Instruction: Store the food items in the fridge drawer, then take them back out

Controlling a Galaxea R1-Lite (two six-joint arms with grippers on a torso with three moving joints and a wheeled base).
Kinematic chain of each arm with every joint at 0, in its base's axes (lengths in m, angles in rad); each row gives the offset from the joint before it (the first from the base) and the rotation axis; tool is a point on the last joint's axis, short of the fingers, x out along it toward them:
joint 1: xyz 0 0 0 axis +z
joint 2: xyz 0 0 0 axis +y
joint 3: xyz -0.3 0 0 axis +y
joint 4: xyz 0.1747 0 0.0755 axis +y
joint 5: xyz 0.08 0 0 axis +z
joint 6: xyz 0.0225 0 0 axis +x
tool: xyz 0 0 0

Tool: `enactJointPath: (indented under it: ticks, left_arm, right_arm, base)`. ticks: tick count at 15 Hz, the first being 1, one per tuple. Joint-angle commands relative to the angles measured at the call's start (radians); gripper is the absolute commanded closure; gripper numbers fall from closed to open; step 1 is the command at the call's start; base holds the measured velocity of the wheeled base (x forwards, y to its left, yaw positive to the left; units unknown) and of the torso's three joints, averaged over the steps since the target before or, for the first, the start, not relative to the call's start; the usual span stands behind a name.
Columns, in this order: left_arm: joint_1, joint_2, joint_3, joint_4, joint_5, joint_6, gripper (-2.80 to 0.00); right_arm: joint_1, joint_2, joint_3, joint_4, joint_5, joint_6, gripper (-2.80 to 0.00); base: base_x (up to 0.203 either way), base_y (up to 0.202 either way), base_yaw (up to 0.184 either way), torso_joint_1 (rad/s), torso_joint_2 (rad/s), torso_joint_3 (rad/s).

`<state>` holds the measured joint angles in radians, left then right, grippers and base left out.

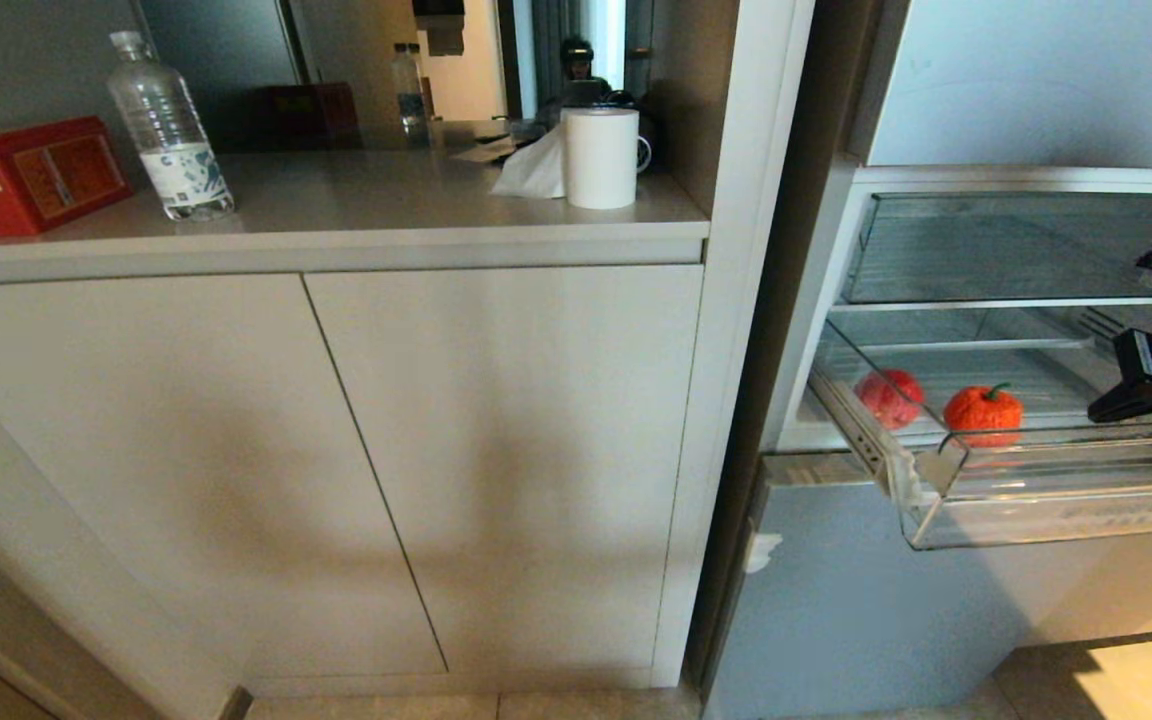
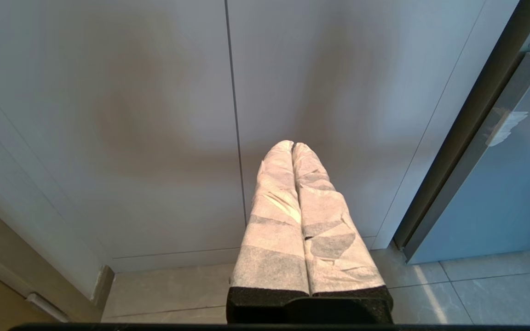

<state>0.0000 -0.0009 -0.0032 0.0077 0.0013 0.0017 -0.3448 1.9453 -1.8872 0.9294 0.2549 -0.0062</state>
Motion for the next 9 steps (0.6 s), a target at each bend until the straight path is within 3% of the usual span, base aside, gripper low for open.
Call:
enactJointPath:
  ticks: [1,5,9]
  left_arm:
    - [0.0,-0.001,0.0,0.0,0.0,0.0,0.0]
    - [0.0,-0.001,0.0,0.0,0.0,0.0,0.0]
    - [0.0,-0.001,0.0,0.0,0.0,0.0,0.0]
  right_arm:
    - [-0.015,-0.008,0.022,0.008,0.0,-0.004,0.0]
    - [-0.065,-0.071,0.049,0.004,0.014,-0.003,0.0]
    - [-0.072,0.004,0.045,-0.078,0.027,0.0,0.0]
  base:
    - [0.0,0.0,0.0,0.0,0.0,0.0]
    - [0.0,0.0,0.0,0.0,0.0,0.0]
    - [0.0,0.0,0.0,0.0,0.0,0.0]
